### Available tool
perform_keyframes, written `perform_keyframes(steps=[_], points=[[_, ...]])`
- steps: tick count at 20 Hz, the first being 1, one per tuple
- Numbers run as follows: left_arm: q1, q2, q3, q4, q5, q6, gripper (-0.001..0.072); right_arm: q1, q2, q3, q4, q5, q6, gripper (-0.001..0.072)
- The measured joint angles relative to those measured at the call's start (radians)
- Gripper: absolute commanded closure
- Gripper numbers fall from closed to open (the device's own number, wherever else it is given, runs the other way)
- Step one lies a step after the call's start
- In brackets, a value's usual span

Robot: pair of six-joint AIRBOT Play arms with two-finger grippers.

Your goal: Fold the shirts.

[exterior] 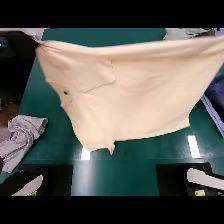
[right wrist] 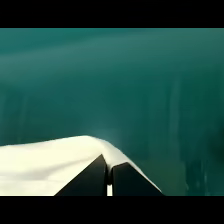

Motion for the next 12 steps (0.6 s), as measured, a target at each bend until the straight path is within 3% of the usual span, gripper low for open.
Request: perform_keyframes(steps=[3, 12], points=[[0.000, -0.125, -0.030, 0.000, 0.117, -0.005, 0.0685, 0.054, -0.122, -0.057, -0.069, -0.075, -0.004, 0.0695], [0.000, -0.405, -0.048, 0.000, 0.501, 0.005, 0.0686, 0.147, -0.379, -0.123, -0.119, -0.495, -0.026, 0.0694]])
